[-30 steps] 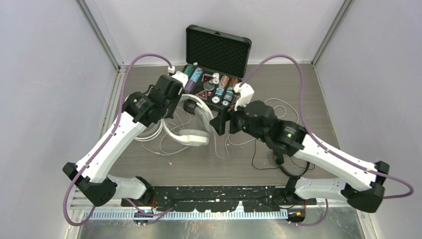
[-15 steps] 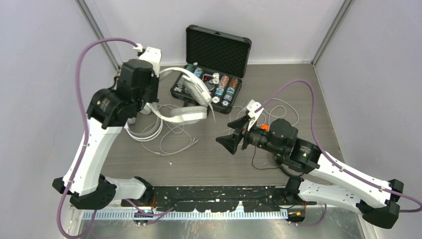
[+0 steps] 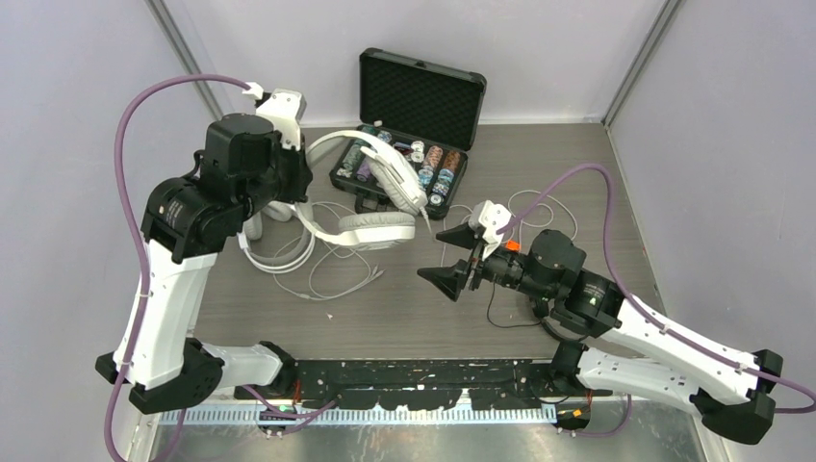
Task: Wrap the headphones
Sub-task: Wrap the headphones cable around the headphones.
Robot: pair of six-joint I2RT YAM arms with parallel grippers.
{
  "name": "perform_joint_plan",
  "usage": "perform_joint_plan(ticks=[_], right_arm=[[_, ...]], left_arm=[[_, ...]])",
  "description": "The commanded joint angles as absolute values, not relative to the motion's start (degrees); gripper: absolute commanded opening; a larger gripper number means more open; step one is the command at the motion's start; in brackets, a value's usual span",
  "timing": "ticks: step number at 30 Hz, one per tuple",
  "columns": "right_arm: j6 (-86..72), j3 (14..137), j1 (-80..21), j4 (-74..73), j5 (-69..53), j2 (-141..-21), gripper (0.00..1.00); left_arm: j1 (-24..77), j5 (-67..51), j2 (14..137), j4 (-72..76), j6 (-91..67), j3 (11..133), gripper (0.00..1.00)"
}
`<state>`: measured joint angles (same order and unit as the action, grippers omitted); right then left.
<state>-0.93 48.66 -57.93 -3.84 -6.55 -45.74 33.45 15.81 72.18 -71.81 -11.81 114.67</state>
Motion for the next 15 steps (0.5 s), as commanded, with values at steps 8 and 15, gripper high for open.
perform_joint_plan(ticks=[8, 15], right_arm=[[5.9, 48.7, -57.8, -1.5, -12.2, -42.4, 0.78], [9.9, 49.8, -57.9, -4.3, -14.2, -41.8, 0.77]], left_arm=[[33.3, 7.2, 69.0, -69.0, -15.9, 116.7, 0.0], [33.3, 6.1, 69.0, -69.8, -15.9, 117.7, 0.0]])
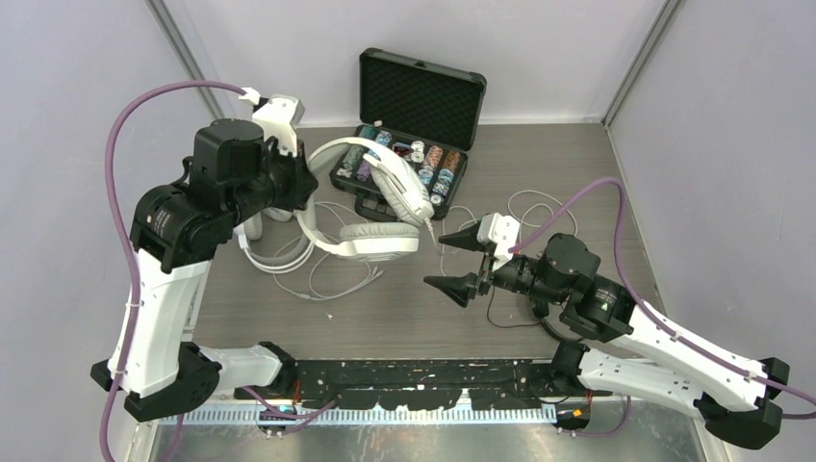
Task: Wrap the headphones
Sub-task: Wrap the headphones cable around the headphones.
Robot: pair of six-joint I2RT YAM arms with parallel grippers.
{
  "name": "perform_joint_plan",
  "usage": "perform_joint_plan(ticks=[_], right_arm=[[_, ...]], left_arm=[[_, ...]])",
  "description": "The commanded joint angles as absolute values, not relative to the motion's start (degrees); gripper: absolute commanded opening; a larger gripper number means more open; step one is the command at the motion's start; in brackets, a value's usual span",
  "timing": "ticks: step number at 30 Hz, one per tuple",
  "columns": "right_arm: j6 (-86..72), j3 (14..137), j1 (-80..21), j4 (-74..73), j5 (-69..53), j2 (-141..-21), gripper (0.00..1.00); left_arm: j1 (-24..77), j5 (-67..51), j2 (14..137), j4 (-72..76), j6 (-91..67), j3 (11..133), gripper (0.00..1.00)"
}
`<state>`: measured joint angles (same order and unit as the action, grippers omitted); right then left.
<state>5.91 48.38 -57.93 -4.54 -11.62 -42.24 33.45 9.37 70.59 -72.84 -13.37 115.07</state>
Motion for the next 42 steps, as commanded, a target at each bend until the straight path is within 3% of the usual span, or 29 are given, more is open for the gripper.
perform_joint_plan(ticks=[1, 6, 13, 24, 30, 38, 42], right_arm=[[10.7, 49.6, -57.8, -4.2, -15.2, -42.1, 0.77], [12.1, 49.1, -57.8, -1.3, -14.8, -43.2, 0.73], [9.4, 45.1, -57.9, 6.3, -16.2, -44.6, 0.45], [4.0, 37.2, -57.8, 16.5, -15.8, -45.2, 0.43], [1.2, 32.7, -57.8, 23.4, -15.2, -46.2, 0.35], [1.8, 37.6, -57.7, 27.7, -15.3, -53.3, 0.01], [3.1, 41.5, -57.5, 27.4, -15.0, -56.6, 0.0]], left_arm=[[33.3, 5.3, 69.0, -69.8, -15.9, 117.9, 0.0], [33.3, -2.2, 68.1, -68.3, -15.3, 117.9, 0.0], [33.3, -5.1, 66.4, -64.7, -16.8, 116.9, 0.0], [33.3, -6.7, 62.1, -55.5, -23.7, 114.8, 0.0], [33.2, -8.8, 61.3, -52.4, -27.9, 113.6, 0.0], [33.3, -25.4, 59.8, -44.1, -34.7, 110.4, 0.0], [33.3, -27.4, 58.1, -43.5, -33.2, 107.0, 0.0]])
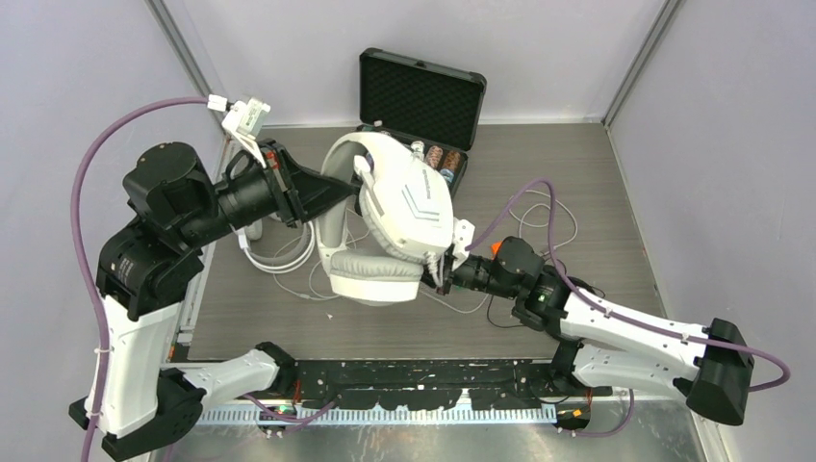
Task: Wrap the headphones
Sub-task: Wrap the headphones cable around the headphones.
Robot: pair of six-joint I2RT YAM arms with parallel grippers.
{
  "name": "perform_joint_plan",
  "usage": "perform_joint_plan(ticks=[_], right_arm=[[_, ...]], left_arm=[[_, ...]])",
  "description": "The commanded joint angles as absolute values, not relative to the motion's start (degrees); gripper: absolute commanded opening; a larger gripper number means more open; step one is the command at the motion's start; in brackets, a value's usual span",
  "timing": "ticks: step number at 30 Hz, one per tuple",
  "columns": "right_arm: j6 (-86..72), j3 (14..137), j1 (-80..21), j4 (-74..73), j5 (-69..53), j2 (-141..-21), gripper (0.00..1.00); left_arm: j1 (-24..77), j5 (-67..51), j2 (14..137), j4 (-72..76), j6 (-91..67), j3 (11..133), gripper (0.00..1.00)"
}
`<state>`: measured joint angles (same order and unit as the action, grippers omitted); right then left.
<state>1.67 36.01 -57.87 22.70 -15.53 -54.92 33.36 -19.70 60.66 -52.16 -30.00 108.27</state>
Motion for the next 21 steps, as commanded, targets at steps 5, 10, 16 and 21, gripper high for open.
perform_joint_plan(ticks=[5, 10, 16, 21], right_arm=[[2.9, 44.6, -57.3, 28.5, -12.6, -60.2, 0.01], [3.0, 48.3, -55.7, 26.9, -12.7, -63.7, 0.0], [0.4, 52.2, -49.8, 25.0, -16.6, -66.6, 0.01], [-1.8, 53.2, -45.5, 23.9, -19.0, -66.4, 0.0]], left_arm=[[33.3, -34.4, 57.9, -46.2, -32.1, 103.1, 0.0], [33.3, -37.1, 55.5, -48.5, -27.7, 98.7, 0.0], [33.2, -42.2, 56.0, -49.3, -23.8, 93.6, 0.0], [33.3, -46.6, 57.9, -51.6, -20.4, 91.7, 0.0]])
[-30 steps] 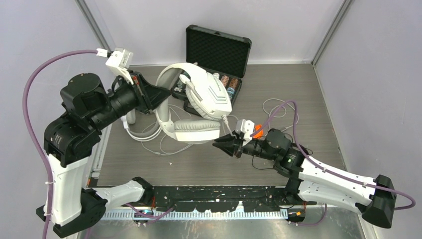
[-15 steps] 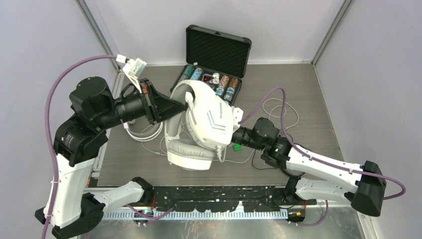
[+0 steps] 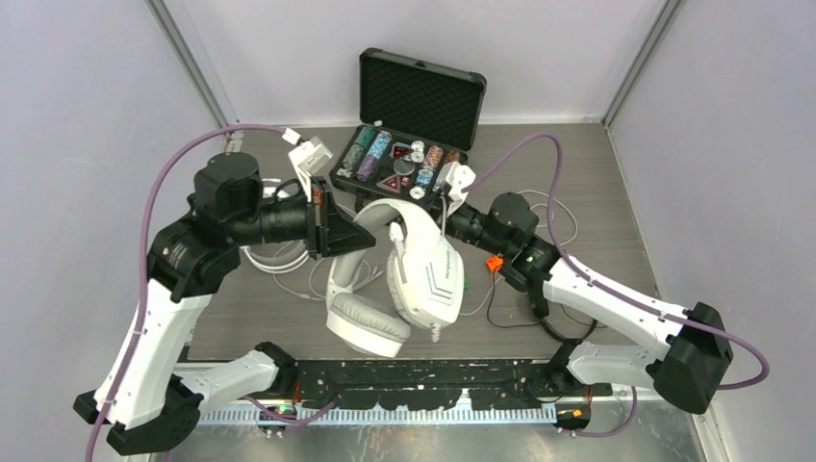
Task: Wrap the headphones
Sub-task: Wrap the headphones cable around the headphones.
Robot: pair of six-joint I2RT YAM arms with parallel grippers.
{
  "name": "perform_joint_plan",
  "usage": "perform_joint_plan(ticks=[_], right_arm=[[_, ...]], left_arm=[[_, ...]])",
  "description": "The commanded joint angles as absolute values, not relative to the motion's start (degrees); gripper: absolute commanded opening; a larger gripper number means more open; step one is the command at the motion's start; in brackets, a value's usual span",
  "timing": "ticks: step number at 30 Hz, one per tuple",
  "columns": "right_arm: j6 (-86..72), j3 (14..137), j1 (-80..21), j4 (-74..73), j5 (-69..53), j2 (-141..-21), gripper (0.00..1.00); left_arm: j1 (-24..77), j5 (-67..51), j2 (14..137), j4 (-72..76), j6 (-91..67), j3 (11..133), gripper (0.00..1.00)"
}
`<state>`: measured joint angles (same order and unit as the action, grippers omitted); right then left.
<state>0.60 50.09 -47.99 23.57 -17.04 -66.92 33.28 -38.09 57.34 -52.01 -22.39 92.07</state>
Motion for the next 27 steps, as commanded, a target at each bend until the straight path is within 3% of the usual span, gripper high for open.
perform_joint_plan(ticks=[1, 10, 18, 27], right_arm=[[-1.6, 53.3, -45.1, 23.4, -19.0, -66.0, 0.0], [-0.3, 57.2, -43.0, 10.0, -16.8, -64.2, 0.0], [-4.7, 68.3, -42.9, -10.9, -14.3, -65.9, 0.0], [-8.1, 82.0, -42.9, -32.5, -13.8, -73.4, 0.01]], left_arm=[[33.3, -46.3, 58.3, -52.8, -18.9, 91.7, 0.0], [33.2, -27.8, 61.6, -63.4, -5.7, 91.6, 0.0], [33.2, -8.3, 62.1, -67.0, 5.4, 89.8, 0.0], [33.4, 3.1, 64.8, -66.3, 9.7, 89.2, 0.0]])
